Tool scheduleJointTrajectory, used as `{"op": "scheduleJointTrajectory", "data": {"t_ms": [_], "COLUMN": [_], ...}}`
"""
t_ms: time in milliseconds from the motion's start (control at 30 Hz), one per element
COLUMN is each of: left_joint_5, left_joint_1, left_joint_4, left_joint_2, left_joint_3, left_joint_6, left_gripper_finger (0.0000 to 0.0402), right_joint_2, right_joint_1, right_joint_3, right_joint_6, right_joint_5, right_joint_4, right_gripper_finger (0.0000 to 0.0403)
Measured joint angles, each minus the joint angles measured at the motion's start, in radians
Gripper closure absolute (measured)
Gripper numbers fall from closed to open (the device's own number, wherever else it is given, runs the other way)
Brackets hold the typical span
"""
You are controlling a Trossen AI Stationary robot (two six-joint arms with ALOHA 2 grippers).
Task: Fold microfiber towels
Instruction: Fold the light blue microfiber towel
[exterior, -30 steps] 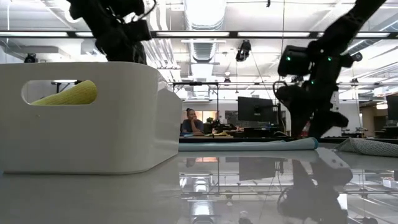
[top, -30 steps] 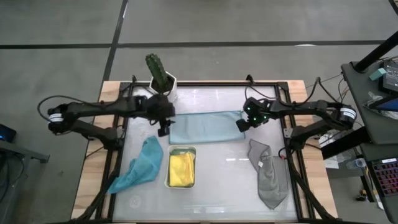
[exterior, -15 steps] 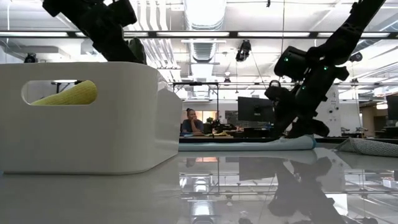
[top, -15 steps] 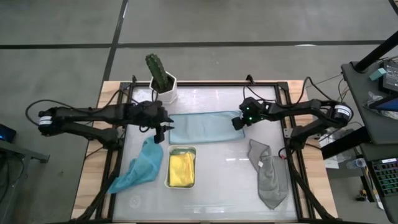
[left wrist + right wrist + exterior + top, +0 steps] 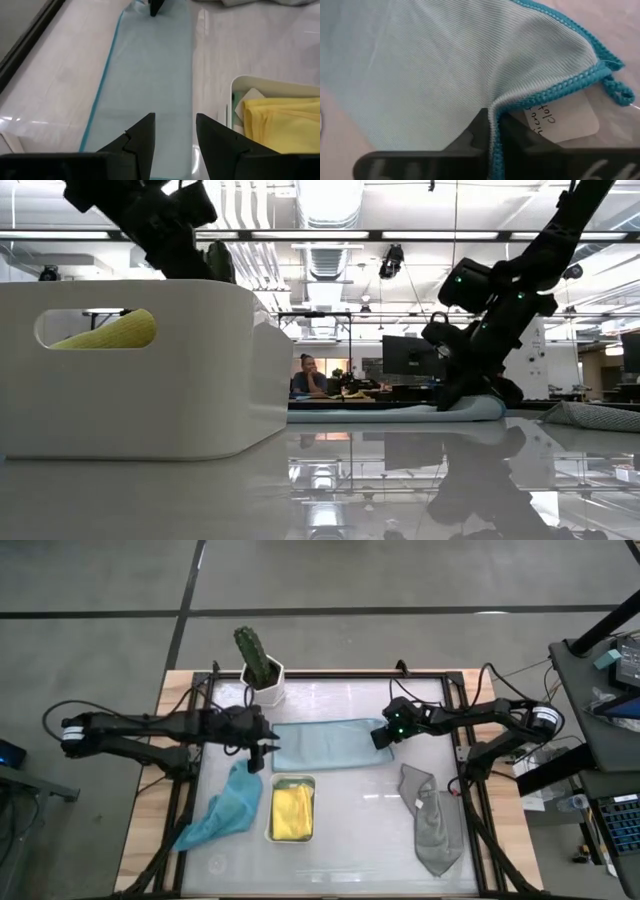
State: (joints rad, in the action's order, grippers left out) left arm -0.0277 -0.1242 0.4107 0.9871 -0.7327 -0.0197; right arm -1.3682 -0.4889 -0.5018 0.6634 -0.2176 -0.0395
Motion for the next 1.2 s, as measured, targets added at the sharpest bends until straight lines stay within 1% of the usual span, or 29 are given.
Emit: {"op": "scheduleJointTrajectory", "data": {"t_ms": [200,300,400,533,667,733,800,900,1033,1100,1200], "left_joint_5": [0.0,-0.002,-0.006,-0.006,-0.006,-0.006,-0.007,-0.007,-0.008,-0.01,-0.034], "left_joint_1": [0.0,0.0,0.0,0.001,0.0,0.0,0.0,0.0,0.0,0.0,0.0], "left_joint_4": [-0.037,-0.04,-0.067,-0.103,-0.132,-0.144,-0.149,-0.15,-0.152,-0.164,-0.177], "left_joint_2": [0.0,-0.003,-0.01,-0.014,-0.014,-0.014,-0.013,-0.013,-0.013,-0.012,-0.005], "left_joint_3": [0.043,0.064,0.096,0.112,0.116,0.116,0.117,0.124,0.163,0.185,0.203], "left_joint_6": [-0.002,-0.002,-0.002,-0.001,0.003,0.007,0.008,0.008,0.007,0.001,-0.002], "left_gripper_finger": [0.0274,0.0274,0.0274,0.0274,0.0274,0.0274,0.0274,0.0274,0.0274,0.0274,0.0274], "right_joint_2": [0.023,0.064,0.107,0.141,0.142,0.134,0.122,0.101,0.046,0.008,-0.063], "right_joint_1": [-0.002,-0.005,-0.009,-0.009,-0.009,-0.009,-0.009,-0.002,0.03,0.052,0.087], "right_joint_3": [0.0,-0.011,-0.06,-0.171,-0.309,-0.375,-0.434,-0.503,-0.562,-0.578,-0.593], "right_joint_6": [-0.01,-0.024,-0.054,-0.109,-0.157,-0.165,-0.167,-0.166,-0.163,-0.162,-0.163], "right_joint_5": [0.0,0.009,0.061,0.163,0.279,0.334,0.36,0.341,0.249,0.21,0.122], "right_joint_4": [0.022,0.083,0.226,0.484,0.746,0.847,0.91,0.933,0.905,0.857,0.733], "right_gripper_finger": [0.0393,0.0393,0.0393,0.0394,0.0394,0.0394,0.0394,0.0394,0.0394,0.0394,0.0394]}}
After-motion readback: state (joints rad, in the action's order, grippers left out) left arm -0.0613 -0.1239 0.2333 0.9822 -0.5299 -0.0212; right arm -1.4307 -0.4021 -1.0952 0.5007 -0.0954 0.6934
